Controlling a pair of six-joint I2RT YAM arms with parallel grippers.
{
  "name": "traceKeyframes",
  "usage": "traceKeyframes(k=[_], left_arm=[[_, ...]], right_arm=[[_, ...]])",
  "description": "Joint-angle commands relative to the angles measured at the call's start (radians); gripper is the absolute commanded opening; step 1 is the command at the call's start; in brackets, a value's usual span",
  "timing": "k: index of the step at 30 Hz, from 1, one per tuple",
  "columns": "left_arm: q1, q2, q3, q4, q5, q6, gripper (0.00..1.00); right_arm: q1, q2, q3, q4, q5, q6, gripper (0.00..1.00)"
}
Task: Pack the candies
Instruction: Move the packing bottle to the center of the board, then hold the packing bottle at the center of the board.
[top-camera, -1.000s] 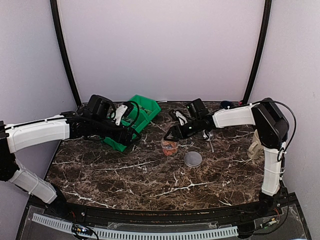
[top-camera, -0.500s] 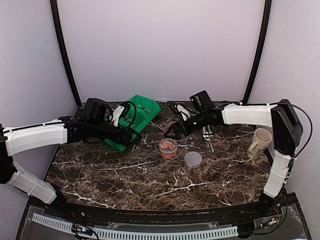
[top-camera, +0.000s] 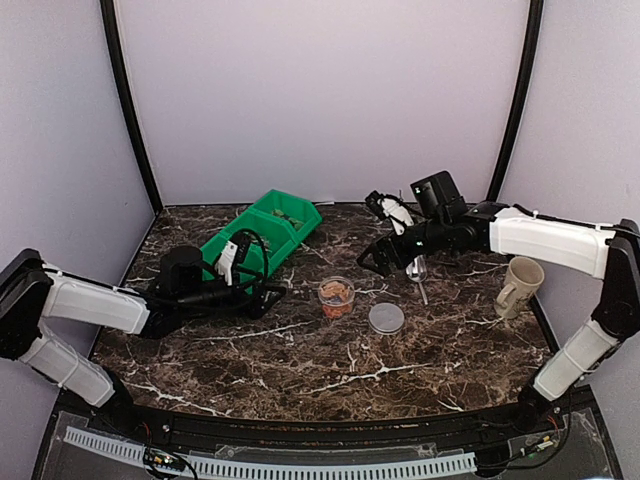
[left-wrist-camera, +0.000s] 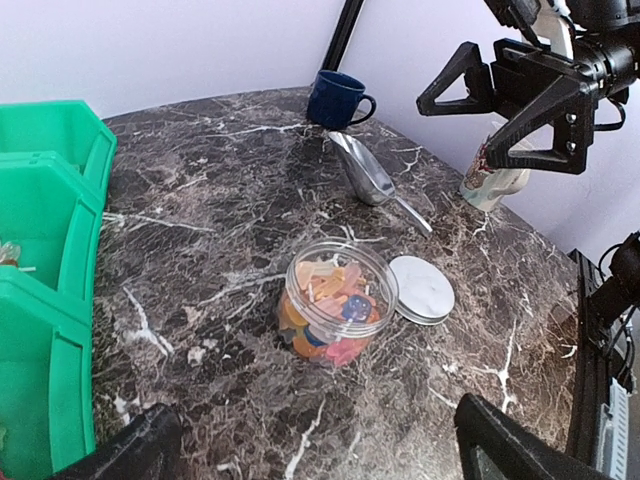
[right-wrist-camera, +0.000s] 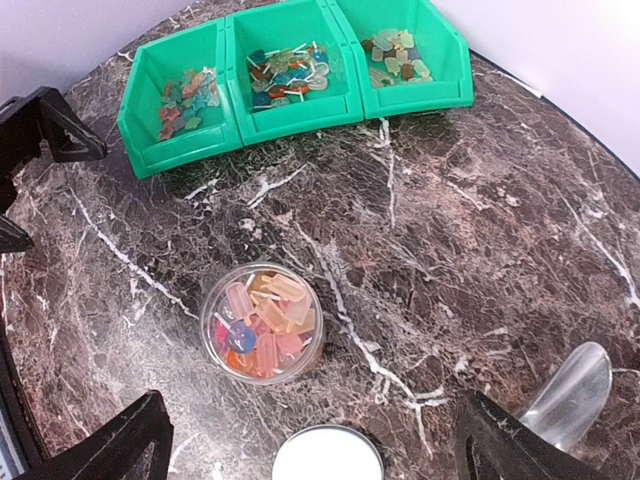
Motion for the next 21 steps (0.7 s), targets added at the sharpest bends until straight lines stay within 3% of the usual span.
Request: traceKeyframes(k=[1,11,21], left_arm=[[0.003,0.158,-0.045,0.429,0.055,0.081,0.98],[0.002,0.68,-0.041,1.044,0.191,0.135,0.97],[0.0,0.81,0.126,0.894,0.246,0.26,0.98]], right_arm=[[0.003,-0.081,-0.051,0.042,0.081,-0.034,0.98],[-0.03,-0.219,-0.164,0.063,0.135,-0.034,0.98],[-0.046,-0.252,-0.254,0.129,0.144,-0.003,0.98]])
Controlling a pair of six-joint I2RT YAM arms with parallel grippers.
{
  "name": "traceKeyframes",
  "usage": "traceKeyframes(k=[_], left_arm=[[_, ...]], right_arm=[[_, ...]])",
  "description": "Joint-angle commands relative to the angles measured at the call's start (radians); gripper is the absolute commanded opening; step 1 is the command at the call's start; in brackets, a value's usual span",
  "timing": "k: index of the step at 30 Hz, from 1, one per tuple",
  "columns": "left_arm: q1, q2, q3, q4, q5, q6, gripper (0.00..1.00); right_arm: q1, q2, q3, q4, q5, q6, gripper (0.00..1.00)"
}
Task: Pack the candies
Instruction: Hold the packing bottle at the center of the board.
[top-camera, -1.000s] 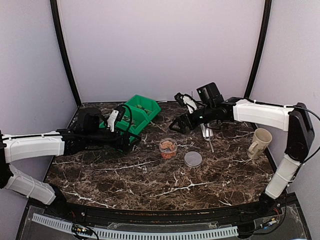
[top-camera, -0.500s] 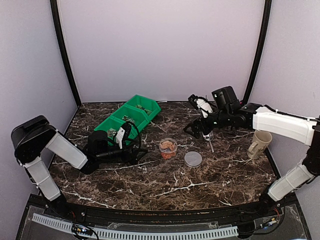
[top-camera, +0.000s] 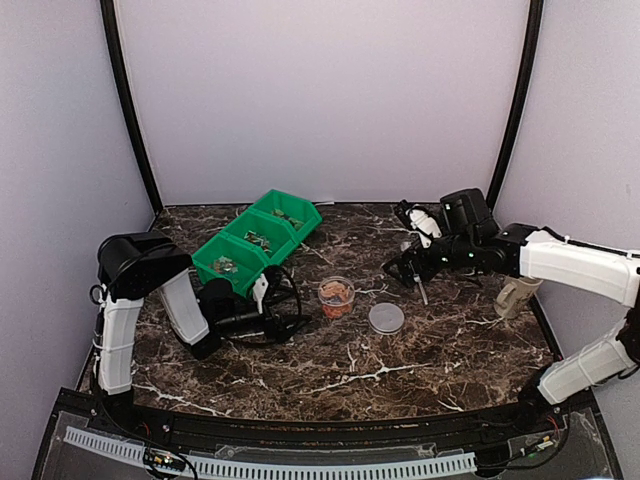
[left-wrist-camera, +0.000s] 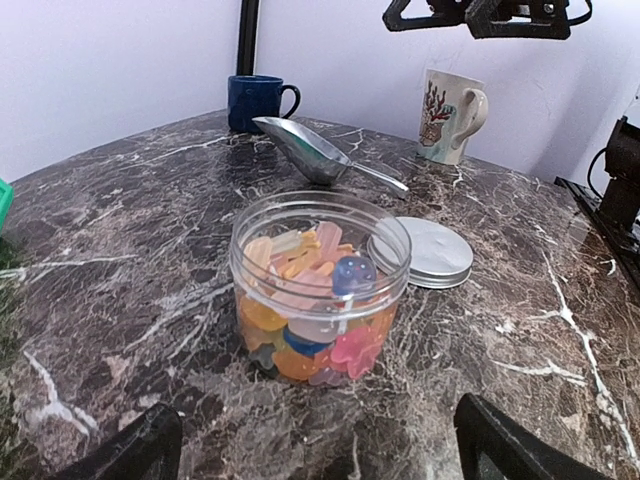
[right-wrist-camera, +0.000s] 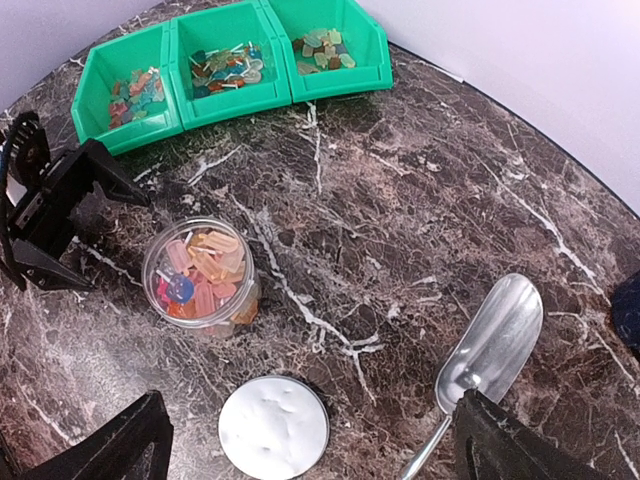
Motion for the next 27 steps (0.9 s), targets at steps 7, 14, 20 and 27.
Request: traceKeyframes(k=[7,14,20,27], left_arm=[[-0.022,0.1,0.155,-0.038,0.055,0.105,0.97],[-0.027,0.13,0.22,-0.079,0.065,0.064,0.97],[-0.04,0.138,0.299,-0.215,0.033,0.034,0.99],[-0.048,0.184,0.311,-0.125,0.084,0.024,0.99]], right_arm=[[-0.006,-0.048,-0.062,0.08,0.013,0.043,0.98],[-0.006,-0.06,-0.103,0.065,0.012,0.048,0.98],[-0.006,-0.085,-0.146,0.073,0.015,0.067,0.98],[-0.004,-0.121,-0.187,0.094,0.008,0.083,0.98]])
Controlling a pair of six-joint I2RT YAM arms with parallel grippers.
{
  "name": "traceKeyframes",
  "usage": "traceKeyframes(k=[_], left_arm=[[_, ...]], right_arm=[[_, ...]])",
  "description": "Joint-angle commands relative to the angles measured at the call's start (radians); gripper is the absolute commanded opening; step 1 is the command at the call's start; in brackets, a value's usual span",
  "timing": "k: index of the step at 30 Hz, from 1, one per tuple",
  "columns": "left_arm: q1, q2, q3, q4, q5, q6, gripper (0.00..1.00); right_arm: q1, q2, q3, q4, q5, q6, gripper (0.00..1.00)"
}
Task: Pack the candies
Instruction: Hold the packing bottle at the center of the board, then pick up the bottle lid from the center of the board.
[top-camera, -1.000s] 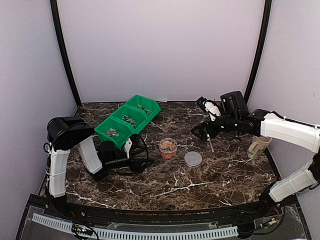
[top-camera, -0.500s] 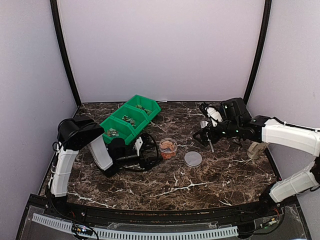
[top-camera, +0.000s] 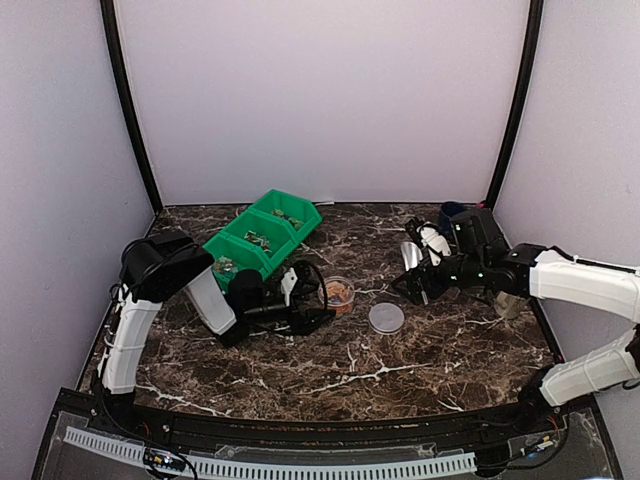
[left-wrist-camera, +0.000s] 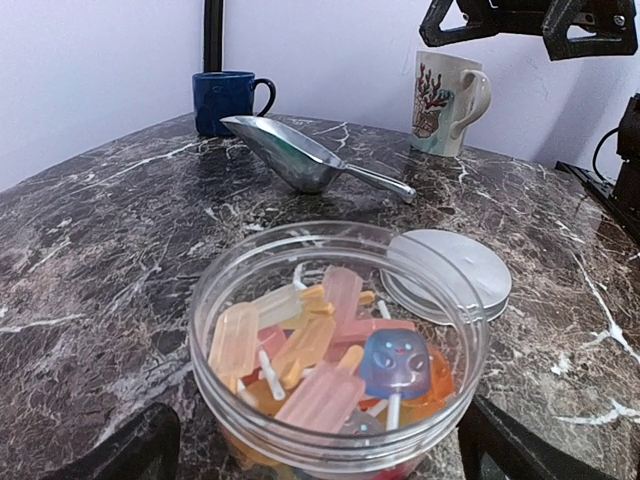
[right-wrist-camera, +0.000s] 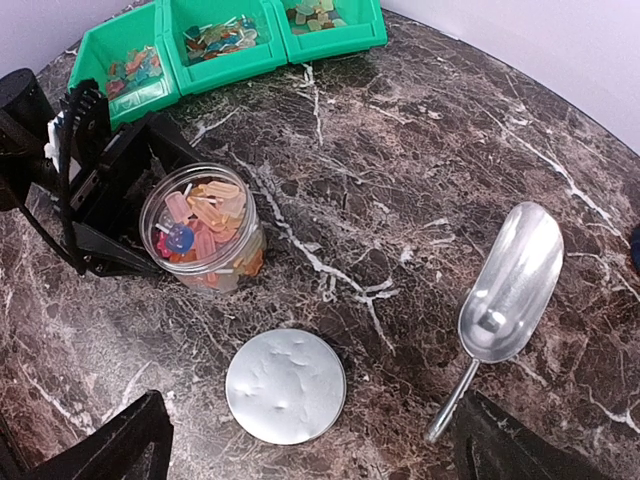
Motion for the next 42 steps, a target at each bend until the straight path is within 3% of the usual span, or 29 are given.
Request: traceKeyframes(k=[1,13,27,42], left_arm=[[-0.009,0.038,0.01,0.038,0.05,-0.022,0.98],[-0.02,0.085,0.043,0.077,0.127,-0.009,0.78],[-0.023,0.105,0.011,0.157,0.186,-0.016,0.77],[-0.028,0.113,0.006,0.156,0.192,-0.007,0.77]], right_arm=[[-0.004,-0.026,-0.025,0.05,0.001,0.018,0.98],[0.023,0.054,-0.039,0.025,0.058,-0.025,0.98],[0.136,0.284,0.063,-0.068,0.12,-0.06,0.98],[0.172,0.425,0.134,-0.061,0.172,-0.02,0.98]])
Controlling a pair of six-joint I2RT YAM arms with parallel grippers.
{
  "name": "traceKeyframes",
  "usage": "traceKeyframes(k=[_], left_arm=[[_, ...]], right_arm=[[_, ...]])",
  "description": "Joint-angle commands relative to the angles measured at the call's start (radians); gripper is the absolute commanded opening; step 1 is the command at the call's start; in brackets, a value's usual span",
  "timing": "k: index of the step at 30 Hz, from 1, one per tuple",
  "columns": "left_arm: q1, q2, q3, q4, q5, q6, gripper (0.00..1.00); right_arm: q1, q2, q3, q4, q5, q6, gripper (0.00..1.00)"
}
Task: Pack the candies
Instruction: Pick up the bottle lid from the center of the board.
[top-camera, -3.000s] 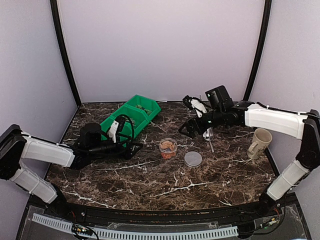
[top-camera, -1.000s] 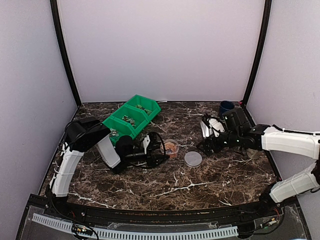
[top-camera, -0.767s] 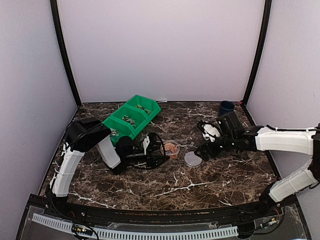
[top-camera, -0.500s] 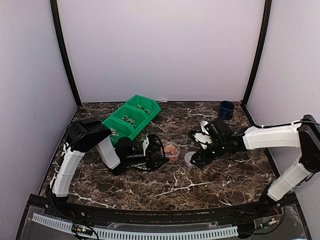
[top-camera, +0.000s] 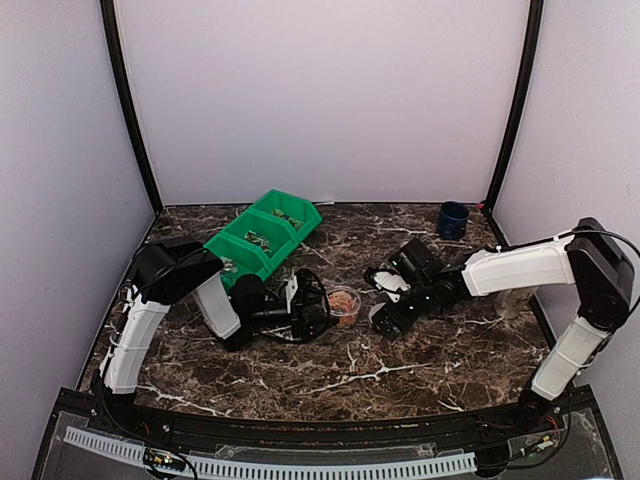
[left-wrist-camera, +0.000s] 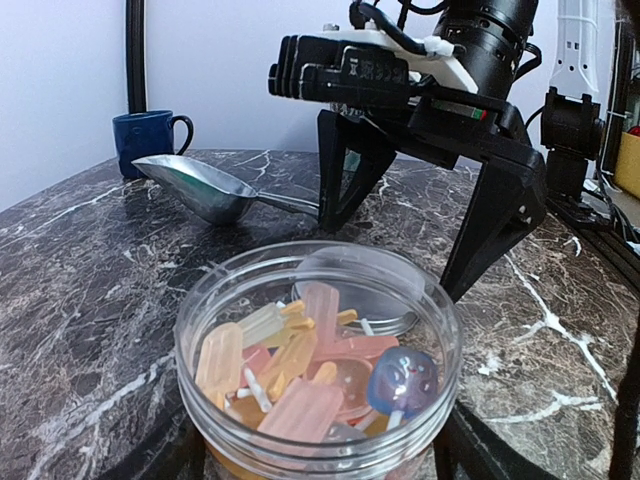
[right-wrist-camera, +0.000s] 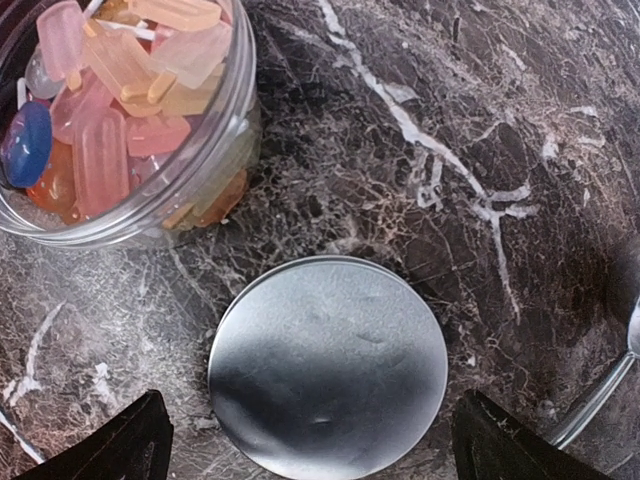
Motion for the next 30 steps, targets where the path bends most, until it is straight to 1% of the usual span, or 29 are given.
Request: traceKeyframes(k=[1,16,26,30], left_arm=[[-0.013,0.035,-0.022,0.008,0.019,0.001,0.77],[-0.013,0.044,-0.023,0.02,0.018,-0.003,0.79],[-0.014,0.046,-0.024,0.024,0.019,-0.003,0.79],[-0.014,0.048,-0.023,0.024,0.019,-0.001,0.79]], right_arm=[[0.017,0.032,0.028,0.02,0.028,0.023,0.97],[0.019,0.069,0.022,0.058,0.073,0.043,0.98],[0.01,0.103,0.017,0.074,0.044,0.067,1.0],[-0.003,0.09,0.001,0.098,0.017,0.083,0.98]])
